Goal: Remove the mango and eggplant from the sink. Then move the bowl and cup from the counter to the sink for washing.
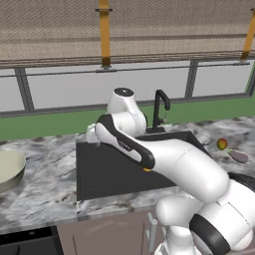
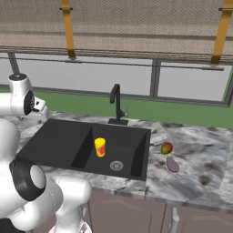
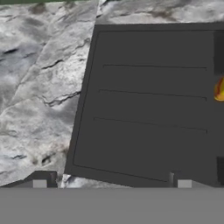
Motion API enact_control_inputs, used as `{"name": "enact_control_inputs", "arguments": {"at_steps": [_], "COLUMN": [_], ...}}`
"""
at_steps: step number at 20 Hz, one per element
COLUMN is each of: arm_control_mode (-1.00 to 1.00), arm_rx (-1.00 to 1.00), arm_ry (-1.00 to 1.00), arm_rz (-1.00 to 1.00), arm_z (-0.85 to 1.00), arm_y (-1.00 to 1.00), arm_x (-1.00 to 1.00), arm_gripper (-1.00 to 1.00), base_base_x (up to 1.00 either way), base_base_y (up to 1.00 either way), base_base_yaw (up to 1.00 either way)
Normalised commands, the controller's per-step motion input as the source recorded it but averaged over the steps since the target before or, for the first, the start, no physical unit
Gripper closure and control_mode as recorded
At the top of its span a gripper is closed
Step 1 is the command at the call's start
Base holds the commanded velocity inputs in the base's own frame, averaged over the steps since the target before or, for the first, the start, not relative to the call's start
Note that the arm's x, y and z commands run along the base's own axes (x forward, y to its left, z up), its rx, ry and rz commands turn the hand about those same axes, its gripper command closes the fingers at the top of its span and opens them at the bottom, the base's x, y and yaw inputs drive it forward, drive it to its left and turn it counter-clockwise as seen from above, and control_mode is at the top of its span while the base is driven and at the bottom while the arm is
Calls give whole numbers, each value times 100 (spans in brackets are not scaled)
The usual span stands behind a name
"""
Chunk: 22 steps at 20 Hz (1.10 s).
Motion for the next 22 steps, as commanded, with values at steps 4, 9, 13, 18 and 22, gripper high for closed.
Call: {"name": "enact_control_inputs", "arguments": {"at_steps": [4,9,13,18,22], "arm_control_mode": [-100,-100,-100,-100,-100], "arm_rx": [-3,-1,0,0,1], "arm_ry": [0,-3,-2,0,0], "arm_rz": [16,16,13,4,0], "arm_z": [4,7,11,8,3], "arm_y": [54,51,47,44,47], "arm_x": [-1,-4,-9,-9,-7], "arm_gripper": [-100,-100,-100,-100,-100], "base_base_x": [0,0,0,0,0], "base_base_y": [0,0,0,0,0], "base_base_yaw": [0,0,0,0,0]}}
